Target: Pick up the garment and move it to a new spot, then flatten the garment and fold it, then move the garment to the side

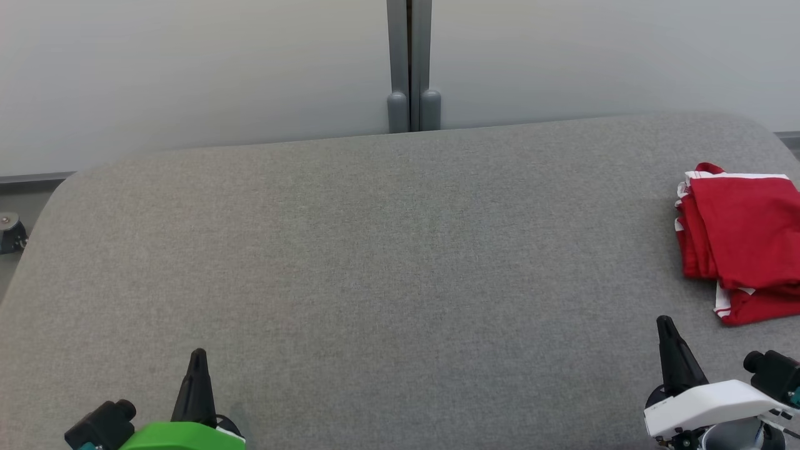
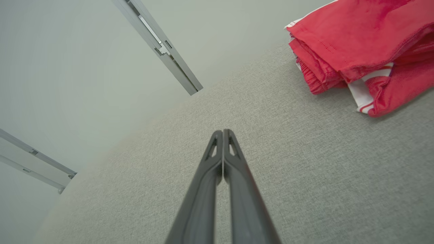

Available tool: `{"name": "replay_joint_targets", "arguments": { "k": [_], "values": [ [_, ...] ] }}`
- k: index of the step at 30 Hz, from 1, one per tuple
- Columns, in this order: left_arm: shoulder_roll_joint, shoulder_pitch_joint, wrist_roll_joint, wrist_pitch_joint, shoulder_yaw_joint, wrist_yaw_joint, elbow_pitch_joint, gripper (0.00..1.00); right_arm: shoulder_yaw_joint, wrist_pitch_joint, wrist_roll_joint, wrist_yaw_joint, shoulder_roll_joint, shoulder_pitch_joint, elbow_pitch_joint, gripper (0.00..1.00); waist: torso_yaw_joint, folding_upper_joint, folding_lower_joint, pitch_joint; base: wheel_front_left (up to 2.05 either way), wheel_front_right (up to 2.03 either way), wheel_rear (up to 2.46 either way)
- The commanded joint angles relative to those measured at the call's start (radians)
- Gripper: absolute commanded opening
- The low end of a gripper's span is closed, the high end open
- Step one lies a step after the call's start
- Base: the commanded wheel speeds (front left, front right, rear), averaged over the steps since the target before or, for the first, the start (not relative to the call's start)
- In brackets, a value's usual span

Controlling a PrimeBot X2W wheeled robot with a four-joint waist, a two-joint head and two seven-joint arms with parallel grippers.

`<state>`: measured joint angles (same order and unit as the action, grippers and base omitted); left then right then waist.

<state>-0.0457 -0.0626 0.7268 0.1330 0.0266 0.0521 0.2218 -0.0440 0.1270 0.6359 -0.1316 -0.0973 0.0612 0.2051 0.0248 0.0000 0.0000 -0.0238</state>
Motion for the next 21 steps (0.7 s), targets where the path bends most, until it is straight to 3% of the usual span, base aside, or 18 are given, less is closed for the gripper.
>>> {"name": "replay_joint_targets", "arguments": {
  "k": [1, 21],
  "values": [
    [-0.007, 0.032, 0.036, -0.008, -0.010, 0.005, -0.011, 0.00, -0.006, -0.008, 0.040, 0.000, -0.001, -0.029, -0.009, 0.00, 0.000, 0.0000, 0.0000, 0.000, 0.00, 0.00, 0.00],
    [-0.009, 0.075, 0.282, -0.075, -0.046, 0.028, -0.002, 0.00, -0.026, -0.076, 0.309, 0.001, 0.012, -0.072, 0.005, 0.00, -0.005, 0.0000, 0.0000, 0.006, 0.00, 0.00, 0.00]
  ]
}}
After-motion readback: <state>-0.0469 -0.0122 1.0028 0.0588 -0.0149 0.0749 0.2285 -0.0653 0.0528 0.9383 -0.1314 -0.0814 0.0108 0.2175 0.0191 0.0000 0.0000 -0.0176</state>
